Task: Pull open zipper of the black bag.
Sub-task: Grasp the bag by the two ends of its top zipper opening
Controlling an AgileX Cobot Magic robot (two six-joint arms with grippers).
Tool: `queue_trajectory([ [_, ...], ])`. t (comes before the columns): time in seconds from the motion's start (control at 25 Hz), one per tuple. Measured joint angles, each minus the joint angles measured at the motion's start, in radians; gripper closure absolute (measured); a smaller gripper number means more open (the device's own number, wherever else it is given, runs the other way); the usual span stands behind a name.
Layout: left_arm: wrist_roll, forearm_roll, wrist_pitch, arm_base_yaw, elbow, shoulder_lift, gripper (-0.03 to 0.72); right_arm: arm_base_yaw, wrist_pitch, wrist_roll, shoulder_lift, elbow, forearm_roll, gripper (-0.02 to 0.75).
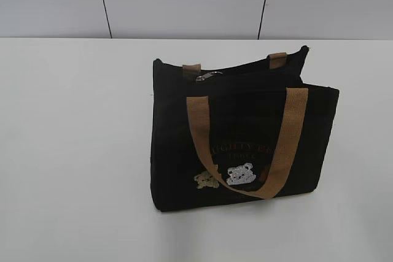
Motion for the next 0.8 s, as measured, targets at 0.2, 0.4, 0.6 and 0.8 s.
queue_trajectory([
  [0.2, 0.000, 0.000, 0.000, 0.000, 0.000, 0.000, 0.251, 0.000, -0.001, 0.000, 0.000, 0.000, 0.000, 0.340],
  [0.4, 0.000, 0.016, -0.001, 0.000, 0.000, 0.000, 0.251, 0.000, -0.005, 0.000, 0.000, -0.003, 0.001, 0.340],
  [0.6, 0.000, 0.024, -0.088, 0.000, -0.020, 0.064, 0.251, 0.000, -0.033, 0.000, 0.087, -0.073, 0.003, 0.342],
  [0.8, 0.006, 0.014, -0.282, 0.000, -0.024, 0.209, 0.251, 0.000, -0.078, -0.026, 0.255, -0.160, 0.008, 0.374],
])
